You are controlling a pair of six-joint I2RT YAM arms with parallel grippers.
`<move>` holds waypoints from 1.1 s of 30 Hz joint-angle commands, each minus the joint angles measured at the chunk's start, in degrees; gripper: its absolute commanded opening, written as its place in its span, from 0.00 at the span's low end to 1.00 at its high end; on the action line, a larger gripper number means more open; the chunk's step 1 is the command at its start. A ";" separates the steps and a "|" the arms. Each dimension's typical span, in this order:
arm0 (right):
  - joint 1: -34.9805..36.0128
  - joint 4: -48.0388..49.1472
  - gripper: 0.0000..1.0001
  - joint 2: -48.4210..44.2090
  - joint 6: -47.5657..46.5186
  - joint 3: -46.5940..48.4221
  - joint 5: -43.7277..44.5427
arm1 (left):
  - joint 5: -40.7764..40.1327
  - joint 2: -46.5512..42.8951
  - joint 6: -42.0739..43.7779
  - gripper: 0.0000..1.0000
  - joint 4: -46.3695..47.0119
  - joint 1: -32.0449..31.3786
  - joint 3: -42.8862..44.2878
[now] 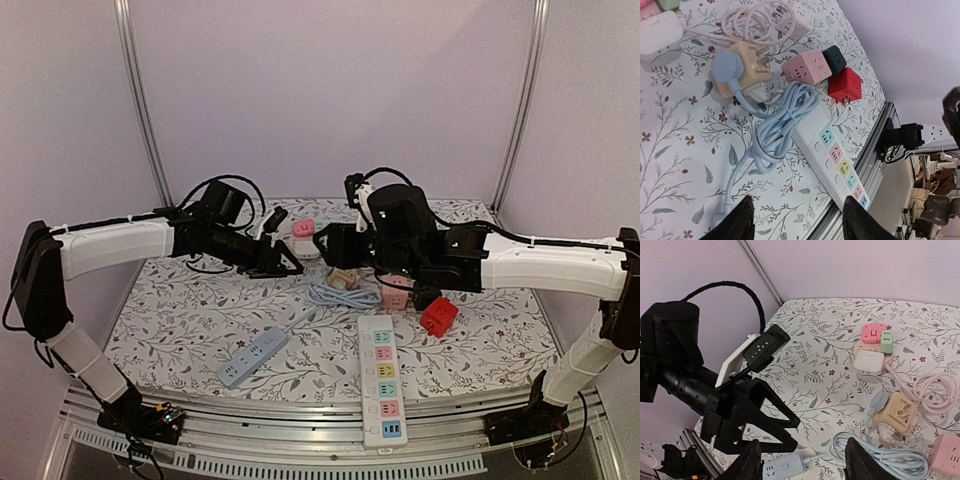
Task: Pull the plug off the socket
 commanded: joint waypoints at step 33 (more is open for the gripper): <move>-11.86 -13.39 0.77 29.85 7.57 12.28 -8.84 | -12.26 -11.24 2.88 0.85 1.57 1.04 -2.85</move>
